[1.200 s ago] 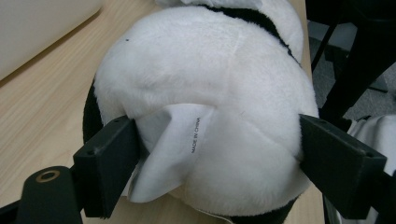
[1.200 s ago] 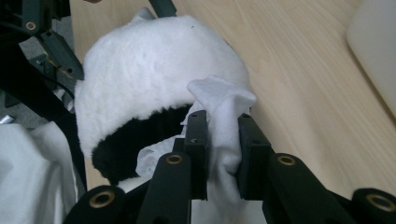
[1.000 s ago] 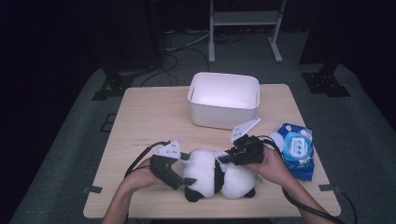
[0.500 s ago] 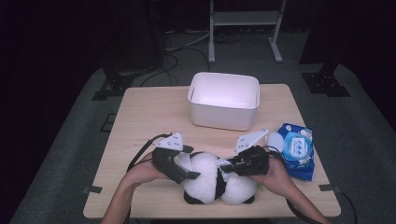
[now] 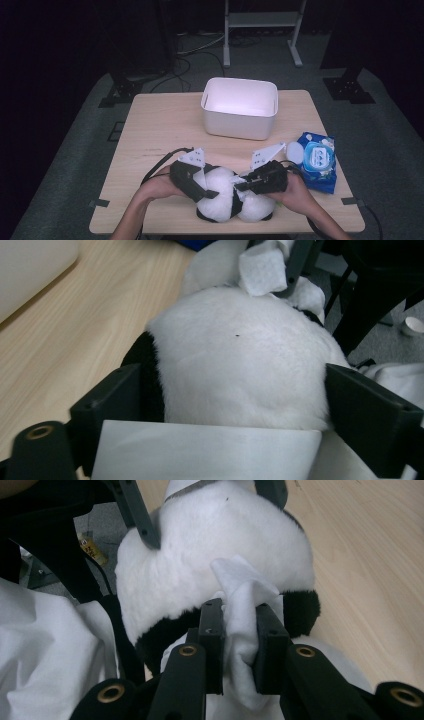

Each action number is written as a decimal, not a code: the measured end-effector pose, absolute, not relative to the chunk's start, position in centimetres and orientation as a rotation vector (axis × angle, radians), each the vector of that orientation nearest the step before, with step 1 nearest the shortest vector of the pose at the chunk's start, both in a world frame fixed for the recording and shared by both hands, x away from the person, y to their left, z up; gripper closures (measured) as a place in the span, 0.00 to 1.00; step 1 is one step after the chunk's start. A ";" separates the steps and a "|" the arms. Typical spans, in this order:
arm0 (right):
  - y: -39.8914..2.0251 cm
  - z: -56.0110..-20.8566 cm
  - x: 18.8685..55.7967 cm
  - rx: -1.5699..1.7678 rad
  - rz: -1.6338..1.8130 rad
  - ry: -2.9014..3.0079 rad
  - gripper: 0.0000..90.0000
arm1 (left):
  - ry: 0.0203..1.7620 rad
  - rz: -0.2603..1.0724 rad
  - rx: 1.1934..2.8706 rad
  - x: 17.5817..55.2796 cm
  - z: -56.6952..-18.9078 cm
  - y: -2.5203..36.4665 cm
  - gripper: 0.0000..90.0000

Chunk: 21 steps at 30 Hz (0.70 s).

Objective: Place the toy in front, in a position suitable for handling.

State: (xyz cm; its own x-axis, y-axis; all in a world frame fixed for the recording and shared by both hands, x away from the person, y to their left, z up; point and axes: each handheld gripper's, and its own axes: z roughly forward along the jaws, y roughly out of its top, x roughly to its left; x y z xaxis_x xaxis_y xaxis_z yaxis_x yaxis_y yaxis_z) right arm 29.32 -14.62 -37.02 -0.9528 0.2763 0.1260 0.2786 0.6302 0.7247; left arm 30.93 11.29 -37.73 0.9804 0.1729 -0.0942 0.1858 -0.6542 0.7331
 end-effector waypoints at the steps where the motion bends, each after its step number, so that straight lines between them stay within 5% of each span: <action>1: -14.5 -36.9 29.5 -0.480 -1.270 -2.833 0.86 | 0.245 -0.018 2.296 30.9 -37.7 11.3 0.16; 10: -13.5 -35.8 30.9 -0.474 -1.262 -2.839 0.86 | 0.222 -0.007 2.298 30.4 -37.8 11.5 0.21; 21: -18.0 -37.1 31.7 -0.666 -1.259 -2.810 0.86 | 0.206 0.005 2.271 30.0 -37.9 11.4 0.21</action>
State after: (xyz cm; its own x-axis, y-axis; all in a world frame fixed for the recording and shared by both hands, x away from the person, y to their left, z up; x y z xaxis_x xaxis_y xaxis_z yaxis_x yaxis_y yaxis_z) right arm 31.73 -17.96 -37.14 -0.9106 0.3805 0.1615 0.3738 0.5913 0.7146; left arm 29.98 11.42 -37.91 0.9865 0.1504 -0.0649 0.1470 -0.6377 0.7561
